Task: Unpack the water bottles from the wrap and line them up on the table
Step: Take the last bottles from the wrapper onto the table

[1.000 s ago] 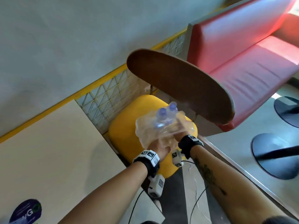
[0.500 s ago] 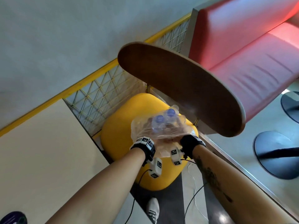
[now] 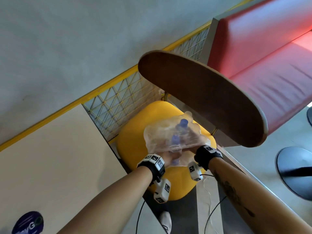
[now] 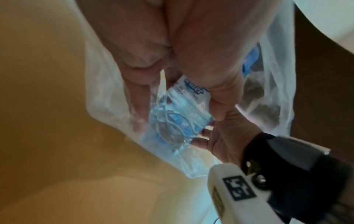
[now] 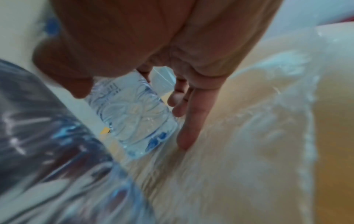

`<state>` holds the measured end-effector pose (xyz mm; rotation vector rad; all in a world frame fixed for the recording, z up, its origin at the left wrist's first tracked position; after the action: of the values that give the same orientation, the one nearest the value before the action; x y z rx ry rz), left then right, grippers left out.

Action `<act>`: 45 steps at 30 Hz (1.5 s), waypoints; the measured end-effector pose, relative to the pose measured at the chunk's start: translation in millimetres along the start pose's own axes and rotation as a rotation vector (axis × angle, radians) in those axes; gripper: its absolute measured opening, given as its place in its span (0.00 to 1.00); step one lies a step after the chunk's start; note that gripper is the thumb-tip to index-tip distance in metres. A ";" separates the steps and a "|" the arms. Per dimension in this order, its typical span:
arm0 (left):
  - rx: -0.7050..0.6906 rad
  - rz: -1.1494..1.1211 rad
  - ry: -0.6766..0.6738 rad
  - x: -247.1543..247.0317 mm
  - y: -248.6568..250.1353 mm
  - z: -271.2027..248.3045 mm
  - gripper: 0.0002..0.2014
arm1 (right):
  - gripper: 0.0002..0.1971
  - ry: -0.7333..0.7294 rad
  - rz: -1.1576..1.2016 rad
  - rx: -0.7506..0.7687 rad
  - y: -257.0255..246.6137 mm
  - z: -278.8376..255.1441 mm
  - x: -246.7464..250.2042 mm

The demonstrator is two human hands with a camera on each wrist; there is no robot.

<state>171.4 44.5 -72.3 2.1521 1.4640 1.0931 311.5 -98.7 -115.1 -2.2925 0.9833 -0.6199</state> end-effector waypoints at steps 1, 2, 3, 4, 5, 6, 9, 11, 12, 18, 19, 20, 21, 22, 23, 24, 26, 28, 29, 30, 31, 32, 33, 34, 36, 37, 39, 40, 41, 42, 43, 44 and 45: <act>-0.012 -0.014 -0.034 2.0 9.0 -12.7 0.23 | 0.29 0.079 -0.117 0.031 -3.0 -6.0 -1.6; -0.032 -0.026 -0.064 2.0 12.6 -22.4 0.25 | 0.23 0.160 -0.210 0.086 -6.5 -13.2 -3.5; -0.030 -0.048 -0.066 1.2 11.8 -27.4 0.26 | 0.20 0.186 -0.213 0.114 -9.5 -20.1 -5.2; -0.045 -0.083 -0.064 -1.9 9.3 -29.6 0.26 | 0.17 0.176 -0.239 0.123 -3.2 -14.5 -4.2; -0.032 -0.117 -0.074 0.0 14.3 -39.5 0.25 | 0.16 0.120 -0.232 0.122 -5.7 -23.2 -7.2; -0.032 -0.162 -0.081 -0.9 13.1 -41.6 0.27 | 0.15 0.032 -0.204 0.068 1.4 -16.9 -6.1; -0.042 -0.178 -0.164 3.7 15.0 -66.9 0.39 | 0.11 -0.048 -0.183 0.026 1.6 -47.5 -6.4; -0.037 -0.194 -0.176 6.1 4.7 -82.1 0.40 | 0.11 -0.038 -0.018 -0.025 1.2 -72.2 -9.7; -0.051 -0.225 -0.157 7.2 -3.3 -89.3 0.36 | 0.11 -0.064 0.048 -0.007 5.1 -82.6 -9.0; -0.203 -0.216 -0.053 32.8 -57.6 -167.5 0.16 | 0.18 -0.108 0.053 -0.057 51.5 -144.9 -10.4; -0.195 -0.191 0.003 38.9 -70.2 -183.7 0.12 | 0.19 -0.120 0.063 -0.043 59.3 -158.4 -16.3; -0.213 -0.185 0.061 46.1 -85.4 -199.7 0.11 | 0.21 -0.107 0.030 -0.029 66.8 -173.5 -22.6; -0.234 -0.185 0.112 53.2 -99.2 -218.6 0.11 | 0.23 -0.104 -0.012 0.013 76.5 -181.5 -28.5; -0.244 -0.186 0.169 59.5 -116.4 -237.0 0.13 | 0.26 -0.103 -0.068 0.059 80.1 -196.3 -38.0; -0.228 -0.181 0.245 66.6 -132.1 -257.4 0.16 | 0.27 -0.095 -0.124 0.117 83.7 -207.7 -49.5; -0.221 -0.193 0.325 72.7 -147.9 -276.4 0.17 | 0.27 -0.107 -0.194 0.175 85.4 -217.4 -61.1; -0.189 -0.180 0.475 86.5 -173.4 -312.6 0.16 | 0.22 -0.117 -0.383 0.294 88.6 -235.2 -90.0; -0.163 -0.114 0.631 100.0 -204.9 -342.2 0.14 | 0.17 -0.158 -0.499 0.368 91.7 -245.7 -124.2; -0.156 -0.100 0.680 105.2 -220.2 -354.8 0.15 | 0.16 -0.178 -0.558 0.410 89.6 -254.0 -143.9; -0.147 -0.099 0.725 110.3 -238.4 -364.6 0.16 | 0.15 -0.179 -0.618 0.446 87.5 -261.6 -164.6; -0.120 -0.097 0.755 114.4 -255.9 -372.8 0.19 | 0.15 -0.187 -0.645 0.483 82.9 -269.4 -186.4; -0.092 -0.091 0.773 119.1 -271.4 -380.8 0.21 | 0.17 -0.214 -0.664 0.512 76.6 -279.4 -209.8; -0.055 -0.069 0.776 124.5 -281.2 -389.4 0.24 | 0.20 -0.246 -0.694 0.538 72.8 -286.1 -233.4; -0.026 -0.042 0.781 129.8 -291.5 -396.5 0.26 | 0.24 -0.266 -0.732 0.570 67.9 -293.7 -258.0; 0.018 0.029 0.777 138.7 -311.0 -407.7 0.30 | 0.29 -0.298 -0.797 0.612 62.2 -301.4 -306.3; 0.030 0.066 0.765 142.5 -318.5 -413.2 0.32 | 0.30 -0.311 -0.807 0.626 61.4 -303.4 -330.3; 0.048 0.106 0.738 148.1 -336.7 -421.7 0.32 | 0.30 -0.330 -0.810 0.647 62.2 -309.1 -379.1; 0.058 0.131 0.720 150.6 -345.0 -424.7 0.32 | 0.30 -0.334 -0.813 0.658 63.9 -311.9 -401.6; 0.077 0.173 0.699 153.3 -350.6 -428.5 0.32 | 0.30 -0.334 -0.811 0.671 66.1 -314.2 -423.1; 0.098 0.229 0.681 156.3 -355.8 -431.2 0.30 | 0.30 -0.333 -0.803 0.677 69.5 -315.4 -442.6; 0.116 0.281 0.669 158.8 -361.5 -432.6 0.28 | 0.30 -0.330 -0.798 0.679 73.5 -315.3 -460.6; 0.123 0.316 0.660 160.8 -368.0 -431.3 0.25 | 0.30 -0.327 -0.798 0.678 76.8 -315.7 -476.2; 0.132 0.334 0.646 162.3 -373.5 -430.1 0.24 | 0.31 -0.325 -0.799 0.678 80.4 -315.4 -490.2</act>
<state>-358.8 282.5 42.0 2.3067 1.4684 2.0068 -224.3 128.6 -28.7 -1.9828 -0.3165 -0.7071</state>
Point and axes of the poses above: each hand's wrist, its own z-axis towards the middle knuckle, its own x-axis out of the back of the hand, y = z × x, the point moved 2 cm from there along z, towards the middle knuckle, and after that the axes turned 5 degrees about -x, right-handed, at the moved point
